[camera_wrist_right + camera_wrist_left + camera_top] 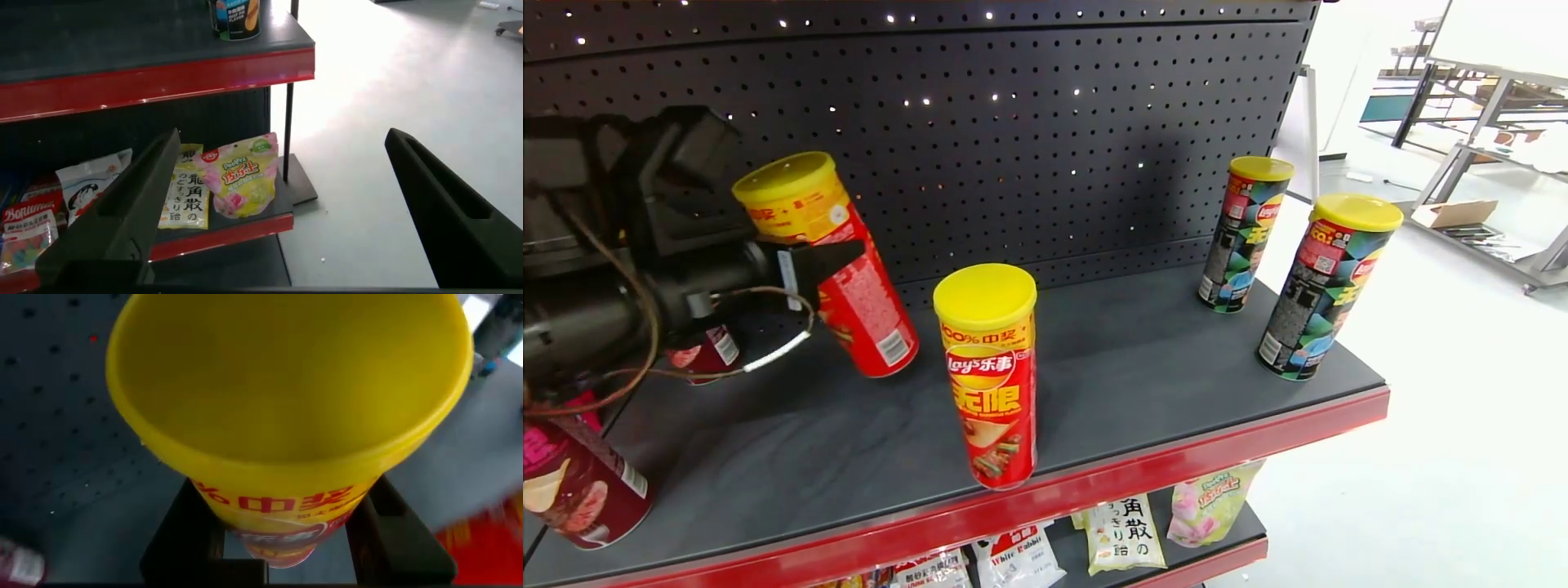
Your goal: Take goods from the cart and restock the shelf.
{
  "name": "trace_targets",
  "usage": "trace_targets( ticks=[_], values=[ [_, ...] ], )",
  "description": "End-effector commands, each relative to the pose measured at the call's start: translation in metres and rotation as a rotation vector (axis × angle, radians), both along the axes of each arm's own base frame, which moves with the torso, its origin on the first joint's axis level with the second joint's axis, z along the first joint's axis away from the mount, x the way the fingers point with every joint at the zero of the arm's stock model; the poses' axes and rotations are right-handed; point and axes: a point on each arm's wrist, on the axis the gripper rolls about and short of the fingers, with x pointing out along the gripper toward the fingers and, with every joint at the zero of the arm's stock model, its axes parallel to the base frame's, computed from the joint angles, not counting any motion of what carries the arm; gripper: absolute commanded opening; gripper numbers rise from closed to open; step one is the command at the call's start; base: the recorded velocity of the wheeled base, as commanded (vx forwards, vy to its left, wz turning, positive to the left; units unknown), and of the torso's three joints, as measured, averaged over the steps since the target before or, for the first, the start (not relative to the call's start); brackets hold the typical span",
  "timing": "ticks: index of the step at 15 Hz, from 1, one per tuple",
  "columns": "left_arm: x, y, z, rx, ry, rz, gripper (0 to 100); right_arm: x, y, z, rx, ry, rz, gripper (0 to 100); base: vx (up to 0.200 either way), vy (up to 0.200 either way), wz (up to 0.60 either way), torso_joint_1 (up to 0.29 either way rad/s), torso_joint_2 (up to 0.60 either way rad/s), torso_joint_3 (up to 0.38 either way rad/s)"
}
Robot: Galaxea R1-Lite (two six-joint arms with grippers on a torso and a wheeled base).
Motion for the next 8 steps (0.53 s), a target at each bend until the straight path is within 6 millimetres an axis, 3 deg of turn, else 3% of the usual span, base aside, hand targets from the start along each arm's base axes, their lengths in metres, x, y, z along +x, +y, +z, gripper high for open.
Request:
trace_targets(
  ticks=[1,3,8],
  values=[
    [0.036,-0.031,-0.013,-0.001,0.051,-0.006,0,0.0,0.0,0.0,0.0,0.001,0.0,100,0.0,0.0,0.0,0.0,0.0,0.0],
    [0.049,-0.047,-0.02,-0.014,0.066,-0.027,0,0.0,0.0,0.0,0.0,0.001,0.0,100,0.0,0.0,0.0,0.0,0.0,0.0],
    [0.068,-0.064,-0.033,-0.017,0.058,-0.051,0,0.0,0.0,0.0,0.0,0.001,0.0,100,0.0,0.0,0.0,0.0,0.0,0.0]
  ],
)
